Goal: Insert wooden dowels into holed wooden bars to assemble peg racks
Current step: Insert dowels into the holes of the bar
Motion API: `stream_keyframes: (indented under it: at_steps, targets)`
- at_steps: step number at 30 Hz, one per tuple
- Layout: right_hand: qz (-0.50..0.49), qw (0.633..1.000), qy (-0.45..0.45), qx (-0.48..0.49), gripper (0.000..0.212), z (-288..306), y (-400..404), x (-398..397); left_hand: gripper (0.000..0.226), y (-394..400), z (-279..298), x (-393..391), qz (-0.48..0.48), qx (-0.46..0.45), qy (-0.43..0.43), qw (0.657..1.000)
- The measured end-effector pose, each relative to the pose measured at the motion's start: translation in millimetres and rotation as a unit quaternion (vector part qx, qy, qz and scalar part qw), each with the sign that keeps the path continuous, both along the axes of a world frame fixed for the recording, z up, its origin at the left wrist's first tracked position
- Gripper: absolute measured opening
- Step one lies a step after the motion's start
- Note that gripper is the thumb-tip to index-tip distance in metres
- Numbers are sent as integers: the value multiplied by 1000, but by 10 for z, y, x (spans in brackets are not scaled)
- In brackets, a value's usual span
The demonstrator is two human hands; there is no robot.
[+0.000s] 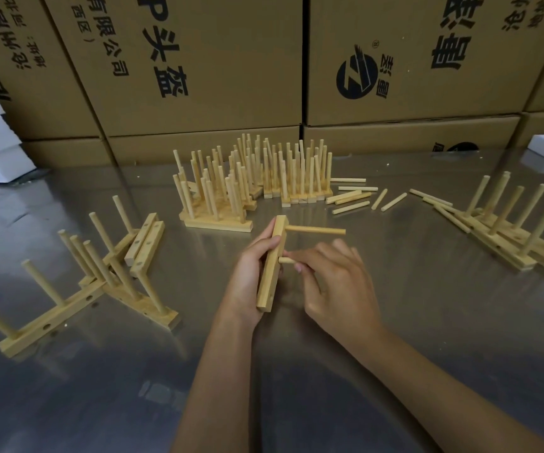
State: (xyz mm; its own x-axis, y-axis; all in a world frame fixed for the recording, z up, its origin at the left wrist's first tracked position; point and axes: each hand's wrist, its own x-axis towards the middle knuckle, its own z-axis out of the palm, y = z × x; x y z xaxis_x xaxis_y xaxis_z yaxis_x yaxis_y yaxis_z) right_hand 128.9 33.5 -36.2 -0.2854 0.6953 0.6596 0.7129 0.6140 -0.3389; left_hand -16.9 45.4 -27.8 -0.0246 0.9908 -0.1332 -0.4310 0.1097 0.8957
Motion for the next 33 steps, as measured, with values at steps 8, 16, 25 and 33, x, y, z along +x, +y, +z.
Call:
stream_keyframes:
  at_steps: [8,16,25,33]
  targets:
    - [-5,1000,8,7,23,-2,-13,-8,34,-13,-4,7,-16,12,35,999]
    - [-30,999,7,-26,24,69,-50,-51,32,-2,-39,-5,-38,25,2,999]
    - [-55,994,-91,22,20,228,-60,5,34,48,-45,66,5,18,-9,1000]
    - [-180,979,-62,-72,51,224,584,413,28,78,-89,-121,111,-25,-211,971]
